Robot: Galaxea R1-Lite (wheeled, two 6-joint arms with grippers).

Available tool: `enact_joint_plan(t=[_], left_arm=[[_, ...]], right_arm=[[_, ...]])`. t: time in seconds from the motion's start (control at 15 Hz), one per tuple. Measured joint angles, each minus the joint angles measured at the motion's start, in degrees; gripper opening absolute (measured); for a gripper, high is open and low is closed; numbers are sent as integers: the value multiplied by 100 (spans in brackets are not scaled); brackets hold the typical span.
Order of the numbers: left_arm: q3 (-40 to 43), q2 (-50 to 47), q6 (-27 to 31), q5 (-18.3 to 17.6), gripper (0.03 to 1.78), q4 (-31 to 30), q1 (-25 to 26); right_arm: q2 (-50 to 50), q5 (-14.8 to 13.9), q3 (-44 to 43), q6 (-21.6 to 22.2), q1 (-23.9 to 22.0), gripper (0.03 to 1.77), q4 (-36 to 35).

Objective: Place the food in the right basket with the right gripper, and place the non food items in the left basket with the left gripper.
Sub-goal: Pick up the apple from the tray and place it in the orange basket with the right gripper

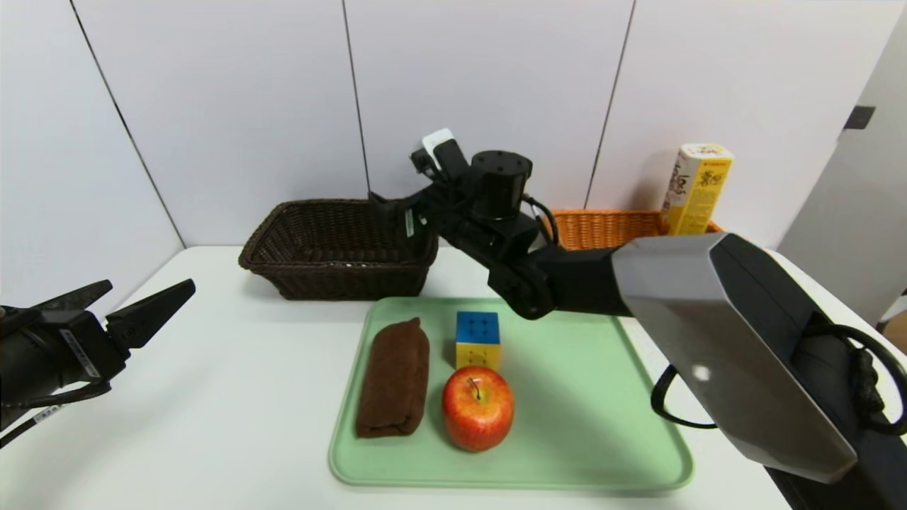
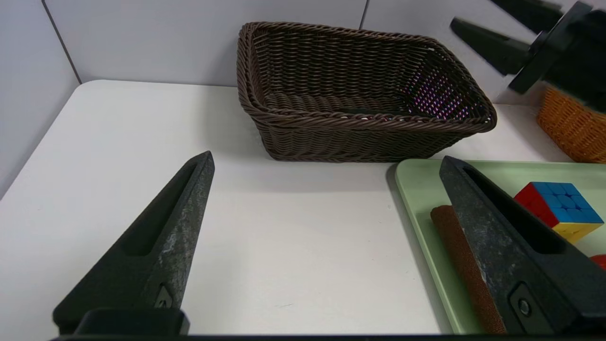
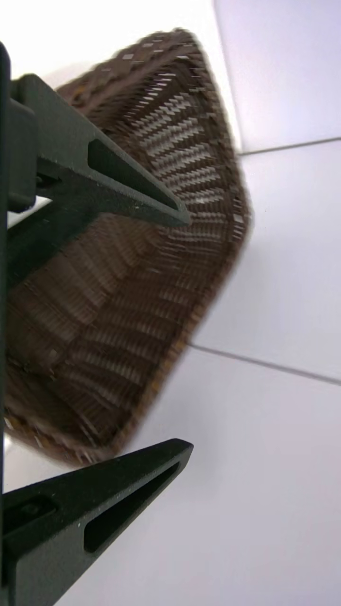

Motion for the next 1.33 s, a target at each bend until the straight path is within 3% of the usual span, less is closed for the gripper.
enact_joint_plan(t=[0.13,0.27,0.53,0.6,0.73,0.8,1.13,1.33], left_arm=[[-5,0,-2,2,169,0,5],[-9,0,0,2,169,2,7],[-16,2,-2,-2,169,0,7],[-16,5,-2,-2,169,0,7],[-16,5,0,-2,169,0,7],[-16,2,5,-7,169,5,7],[80,-50,35,-5,169,16,7],[108,-72,52,-7,169,22,7]], right_arm=[[-413,-135,21,-6,-104,159,282],[-1036,-380,91,5,-195,162,1146],[-2403,-697,369,44,-219,165,4207],[-2665,-774,425,189,-201,166,5109],[-3073,-890,660,979,20,167,6788],[-3200,-908,844,1352,177,168,7278],[-3655,-1159,1698,2430,808,169,7648],[-3735,-1320,2148,2650,908,169,7656]])
